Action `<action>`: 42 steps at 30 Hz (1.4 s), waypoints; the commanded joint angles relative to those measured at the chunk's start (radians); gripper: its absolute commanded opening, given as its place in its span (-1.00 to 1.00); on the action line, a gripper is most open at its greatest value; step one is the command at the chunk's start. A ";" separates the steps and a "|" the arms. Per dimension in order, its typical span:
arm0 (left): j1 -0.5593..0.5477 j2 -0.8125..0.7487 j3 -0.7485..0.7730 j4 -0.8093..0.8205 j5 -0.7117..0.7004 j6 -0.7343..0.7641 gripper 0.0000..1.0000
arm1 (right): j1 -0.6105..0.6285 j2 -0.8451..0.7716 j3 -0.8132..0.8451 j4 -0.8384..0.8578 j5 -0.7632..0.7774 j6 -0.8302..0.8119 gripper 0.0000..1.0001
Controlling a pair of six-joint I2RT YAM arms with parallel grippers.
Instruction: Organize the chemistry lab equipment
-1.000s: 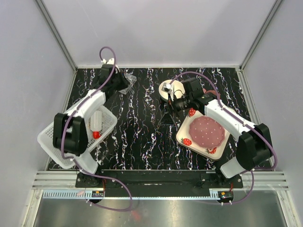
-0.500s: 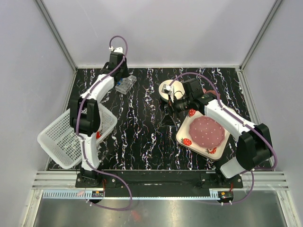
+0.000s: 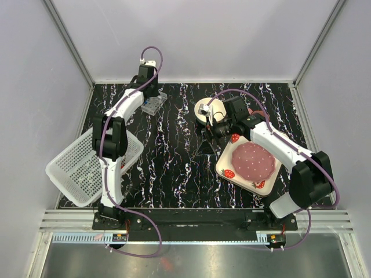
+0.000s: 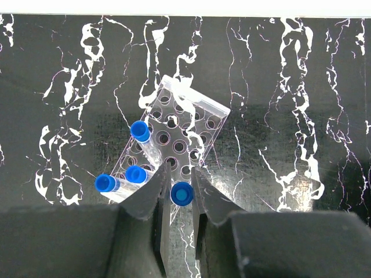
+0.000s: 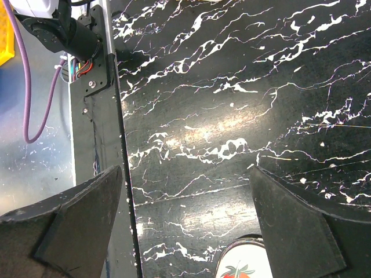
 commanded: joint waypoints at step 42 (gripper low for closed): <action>0.002 0.075 0.091 -0.032 0.002 0.059 -0.87 | 0.002 0.006 0.042 -0.018 -0.017 -0.027 0.91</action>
